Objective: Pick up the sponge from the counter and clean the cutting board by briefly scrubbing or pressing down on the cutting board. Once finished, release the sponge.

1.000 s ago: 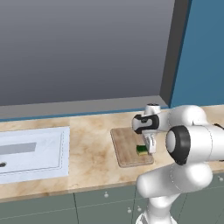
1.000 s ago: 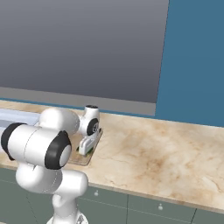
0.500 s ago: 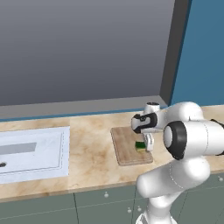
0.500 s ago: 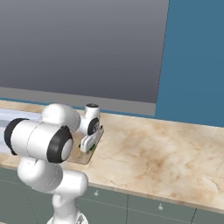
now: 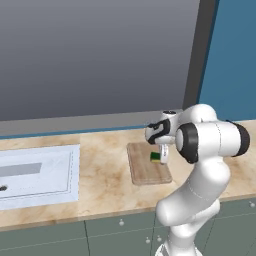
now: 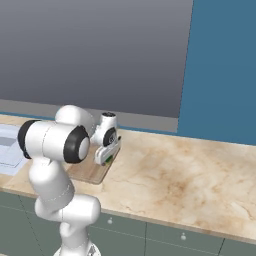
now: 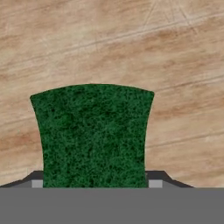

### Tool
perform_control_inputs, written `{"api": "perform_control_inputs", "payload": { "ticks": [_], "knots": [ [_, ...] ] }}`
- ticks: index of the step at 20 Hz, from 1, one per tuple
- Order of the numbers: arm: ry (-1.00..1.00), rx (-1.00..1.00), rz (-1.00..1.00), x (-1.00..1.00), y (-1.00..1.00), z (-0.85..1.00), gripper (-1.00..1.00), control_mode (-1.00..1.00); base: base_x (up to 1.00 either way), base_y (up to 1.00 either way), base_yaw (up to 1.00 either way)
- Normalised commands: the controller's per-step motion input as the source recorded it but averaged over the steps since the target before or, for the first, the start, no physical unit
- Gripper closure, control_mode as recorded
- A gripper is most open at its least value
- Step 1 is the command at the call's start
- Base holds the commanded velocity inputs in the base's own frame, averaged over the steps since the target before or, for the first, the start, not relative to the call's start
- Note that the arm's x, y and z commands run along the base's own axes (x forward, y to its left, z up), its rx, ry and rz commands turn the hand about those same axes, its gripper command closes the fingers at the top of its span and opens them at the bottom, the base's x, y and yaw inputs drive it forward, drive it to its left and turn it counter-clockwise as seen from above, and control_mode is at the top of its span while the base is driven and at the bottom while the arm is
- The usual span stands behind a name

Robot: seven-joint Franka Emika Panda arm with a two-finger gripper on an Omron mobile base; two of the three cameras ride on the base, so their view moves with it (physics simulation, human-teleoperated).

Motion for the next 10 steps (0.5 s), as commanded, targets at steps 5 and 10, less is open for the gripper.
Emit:
{"api": "perform_control_inputs", "payload": {
  "ticks": [5, 10],
  "knots": [
    [0.00, 0.00, -0.13, 0.70, 0.00, 0.00, 1.00, -1.00, 0.00, 0.00, 0.00],
    [0.00, 0.00, -0.11, 0.76, 0.00, 0.00, 1.00, -1.00, 0.00, 0.00, 0.00]
  ]
}}
